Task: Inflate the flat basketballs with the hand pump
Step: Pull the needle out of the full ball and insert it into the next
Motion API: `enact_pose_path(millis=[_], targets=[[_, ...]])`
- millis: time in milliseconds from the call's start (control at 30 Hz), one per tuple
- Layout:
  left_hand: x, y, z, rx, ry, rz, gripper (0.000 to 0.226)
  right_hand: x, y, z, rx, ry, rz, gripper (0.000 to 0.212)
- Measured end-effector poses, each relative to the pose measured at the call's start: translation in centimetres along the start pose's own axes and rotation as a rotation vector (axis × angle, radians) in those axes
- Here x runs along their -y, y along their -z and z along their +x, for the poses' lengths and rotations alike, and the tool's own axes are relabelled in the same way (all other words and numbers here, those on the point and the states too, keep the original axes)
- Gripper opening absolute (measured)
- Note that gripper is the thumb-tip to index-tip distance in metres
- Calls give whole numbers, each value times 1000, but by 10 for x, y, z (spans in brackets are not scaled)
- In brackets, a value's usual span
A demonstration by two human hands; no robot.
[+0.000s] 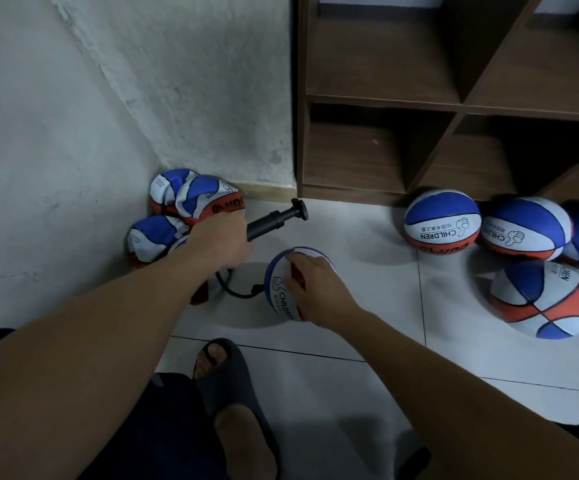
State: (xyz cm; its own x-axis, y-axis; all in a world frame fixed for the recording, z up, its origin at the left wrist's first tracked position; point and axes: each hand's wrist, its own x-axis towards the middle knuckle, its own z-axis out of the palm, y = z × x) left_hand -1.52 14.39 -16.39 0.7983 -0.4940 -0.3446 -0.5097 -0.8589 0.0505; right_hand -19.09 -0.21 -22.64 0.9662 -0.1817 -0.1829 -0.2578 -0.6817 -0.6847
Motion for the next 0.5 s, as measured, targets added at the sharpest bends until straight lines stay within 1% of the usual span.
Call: enact_pose_path(millis=[33,67,167,200,300,433,500], targets=[[4,-4,1,0,9,-15,18,-6,-3,-1,17,30,-92,46],[7,-9,2,-4,16,-35,19,-10,-2,-2,22,19,-148,54],[15,-23,10,13,54,-149,23,-25,7,-7,43,-110,-245,87],[15,-28,14,24,69,-191,26,-30,11,-10,52,-158,-285,94],[8,-43,18,121,71,-269,31,-53,19,-25,28,-211,-382,102],[-9,-65,17,259,33,-363,29,-75,29,-31,-56,-236,-356,104],[-19,-77,18,290,44,-448,30,-82,33,-28,-41,-257,-293,103]])
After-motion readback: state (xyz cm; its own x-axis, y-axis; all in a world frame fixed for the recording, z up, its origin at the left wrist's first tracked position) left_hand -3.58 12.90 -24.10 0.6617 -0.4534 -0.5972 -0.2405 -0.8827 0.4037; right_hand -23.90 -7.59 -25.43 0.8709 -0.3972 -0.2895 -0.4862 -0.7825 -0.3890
